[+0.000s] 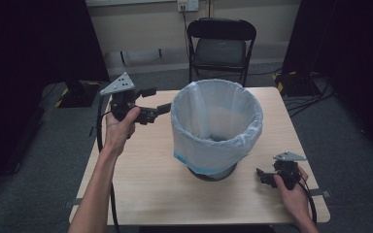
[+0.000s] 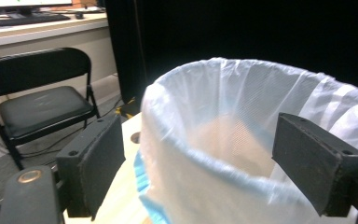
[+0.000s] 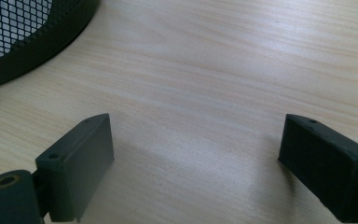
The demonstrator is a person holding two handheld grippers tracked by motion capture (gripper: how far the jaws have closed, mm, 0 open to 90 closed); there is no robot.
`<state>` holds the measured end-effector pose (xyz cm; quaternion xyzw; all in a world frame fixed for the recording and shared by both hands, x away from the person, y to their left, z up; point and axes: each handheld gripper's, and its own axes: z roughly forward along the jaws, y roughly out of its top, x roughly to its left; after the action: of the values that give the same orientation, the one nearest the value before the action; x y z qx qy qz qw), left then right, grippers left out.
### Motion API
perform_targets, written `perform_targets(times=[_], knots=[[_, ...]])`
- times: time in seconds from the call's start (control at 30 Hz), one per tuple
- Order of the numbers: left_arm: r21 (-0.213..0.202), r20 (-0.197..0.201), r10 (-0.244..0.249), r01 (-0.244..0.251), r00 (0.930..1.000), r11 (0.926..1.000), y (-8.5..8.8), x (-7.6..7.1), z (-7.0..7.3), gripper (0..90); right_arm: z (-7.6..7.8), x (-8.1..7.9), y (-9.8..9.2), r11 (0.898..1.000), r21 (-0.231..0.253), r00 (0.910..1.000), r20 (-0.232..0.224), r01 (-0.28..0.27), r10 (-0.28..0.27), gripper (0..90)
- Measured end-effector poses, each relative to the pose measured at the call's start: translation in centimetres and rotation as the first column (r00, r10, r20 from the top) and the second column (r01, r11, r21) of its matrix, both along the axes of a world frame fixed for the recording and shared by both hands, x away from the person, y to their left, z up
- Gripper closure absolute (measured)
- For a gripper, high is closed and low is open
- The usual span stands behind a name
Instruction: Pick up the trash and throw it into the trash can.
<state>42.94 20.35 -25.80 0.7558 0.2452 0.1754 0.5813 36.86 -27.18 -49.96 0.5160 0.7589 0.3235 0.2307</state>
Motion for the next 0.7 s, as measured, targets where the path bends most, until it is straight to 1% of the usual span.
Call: perform_targets(times=[0.07,0.17,0.2,0.23,0.27,0.37,0.4,0.43,0.47,0.5,0.57,0.63,0.67,0.7], knots=[[0.004,0.002,0.022,-0.022,0.9998,0.9998,1.0,-0.3,-0.2,16.4,0.0,0.0,0.0,1.0,0.0,1.0,0.0,0.0,0.0,8.9],[0.015,-0.015,0.031,-0.031,0.9994,0.9994,1.9,-0.5,-0.6,16.4,0.0,0.0,0.0,1.0,0.0,1.0,0.0,0.0,0.0,8.9],[0.011,-0.02,0.038,-0.038,0.9991,0.9992,2.2,-0.6,-0.7,16.5,0.0,0.0,0.0,1.0,0.0,1.0,0.0,0.0,0.0,8.9],[0.011,-0.02,0.038,-0.038,0.9991,0.9992,2.2,-0.6,-0.7,16.4,0.0,0.0,0.0,1.0,0.0,1.0,0.0,0.0,0.0,8.9],[0.007,-0.021,0.042,-0.042,0.9989,0.9991,2.5,-0.7,-0.9,16.4,0.0,0.0,0.0,1.0,0.0,1.0,0.0,0.0,0.0,8.9],[0.016,-0.031,0.067,-0.066,0.9973,0.9977,3.8,-1.1,-1.7,16.5,0.0,0.0,0.0,1.0,0.0,1.0,0.0,0.0,0.0,8.9],[0.016,-0.031,0.067,-0.066,0.9973,0.9977,3.8,-1.1,-1.7,16.5,0.0,0.0,0.0,1.0,0.0,1.0,0.0,0.0,0.0,8.9],[0.027,-0.035,0.075,-0.074,0.9966,0.9969,4.3,-1.3,-2.0,16.6,0.0,0.0,0.0,1.0,0.0,1.0,0.0,0.0,0.0,8.9],[0.027,-0.035,0.075,-0.074,0.9966,0.9969,4.3,-1.3,-2.0,17.0,0.0,0.0,0.0,1.0,0.0,1.0,0.0,0.0,0.0,8.9],[0.045,-0.04,0.083,-0.081,0.9958,0.9957,4.5,-1.5,-2.3,17.0,0.0,0.0,0.0,1.0,0.0,1.0,0.0,0.0,0.0,8.9],[0.07,-0.038,0.1,-0.097,0.9943,0.9928,4.8,-1.9,-2.6,18.2,0.0,0.0,0.0,1.0,0.0,1.0,0.0,0.0,0.0,8.9],[0.066,-0.04,0.106,-0.103,0.9936,0.9925,5.4,-2.4,-3.1,18.9,0.0,0.0,0.0,1.0,0.0,1.0,0.0,0.0,0.0,8.9],[0.066,-0.04,0.106,-0.103,0.9936,0.9925,5.4,-2.4,-3.1,19.0,0.0,0.0,0.0,1.0,0.0,1.0,0.0,0.0,0.0,8.9],[0.077,-0.04,0.114,-0.111,0.9926,0.9908,5.6,-2.6,-3.3,19.0,0.0,0.0,0.0,1.0,0.0,1.0,0.0,0.0,0.0,8.9]])
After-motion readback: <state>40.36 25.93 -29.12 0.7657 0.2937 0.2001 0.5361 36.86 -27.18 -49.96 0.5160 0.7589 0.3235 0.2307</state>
